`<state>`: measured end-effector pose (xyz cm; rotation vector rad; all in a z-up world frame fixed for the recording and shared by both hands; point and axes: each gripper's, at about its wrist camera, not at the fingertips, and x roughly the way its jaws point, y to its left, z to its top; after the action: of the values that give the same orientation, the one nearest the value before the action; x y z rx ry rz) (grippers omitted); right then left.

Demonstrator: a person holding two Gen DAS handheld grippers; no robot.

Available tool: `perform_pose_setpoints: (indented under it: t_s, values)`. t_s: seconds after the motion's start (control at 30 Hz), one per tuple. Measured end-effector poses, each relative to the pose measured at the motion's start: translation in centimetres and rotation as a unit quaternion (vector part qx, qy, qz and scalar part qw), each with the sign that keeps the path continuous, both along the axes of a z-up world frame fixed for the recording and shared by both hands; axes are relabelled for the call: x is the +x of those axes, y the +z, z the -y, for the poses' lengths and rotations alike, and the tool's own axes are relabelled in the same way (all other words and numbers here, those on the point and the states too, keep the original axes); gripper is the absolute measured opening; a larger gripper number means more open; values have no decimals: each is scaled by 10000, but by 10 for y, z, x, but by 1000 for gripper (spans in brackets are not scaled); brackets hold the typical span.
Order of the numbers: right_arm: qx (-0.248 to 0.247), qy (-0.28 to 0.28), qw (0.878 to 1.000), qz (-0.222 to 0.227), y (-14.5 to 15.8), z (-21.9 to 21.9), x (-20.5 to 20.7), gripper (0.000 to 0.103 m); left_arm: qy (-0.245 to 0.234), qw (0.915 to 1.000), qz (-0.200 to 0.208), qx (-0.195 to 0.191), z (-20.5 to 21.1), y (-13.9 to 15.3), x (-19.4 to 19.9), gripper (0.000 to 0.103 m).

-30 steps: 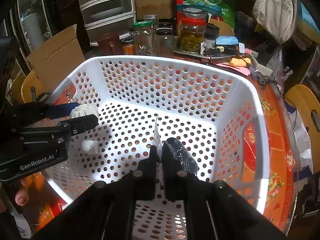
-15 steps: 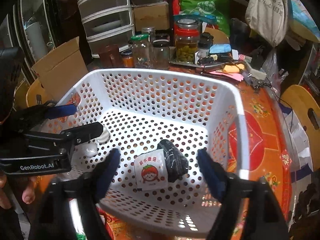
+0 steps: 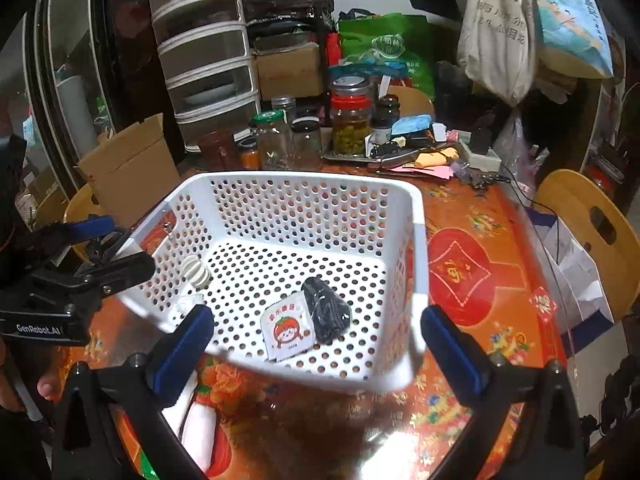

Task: Organize soft objects
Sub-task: 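Withdraw both tools toward the white cloth, pink roll and green packet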

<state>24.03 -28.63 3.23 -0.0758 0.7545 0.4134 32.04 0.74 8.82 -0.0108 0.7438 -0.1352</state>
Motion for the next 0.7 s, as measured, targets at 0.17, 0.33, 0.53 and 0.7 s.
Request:
perform_pose_setpoints:
  t_s: [0.17,0.33,0.53,0.7]
  values:
    - [-64,-45,9994,327,11,9,-31,103,-32,9997,212,67,-5,14,-40,103]
    - [55,19,9984,563,20,19,-65,103,-46,9993,353,141,-5,22,-86,103]
    - [39,31,9967,813,14,25,-110,103,-37,9988,475,69,-4,13,-145,103]
    - [112,-54,9958,907,-9,31,-144,103,82,9981,597,-121,-7,-9,-189,103]
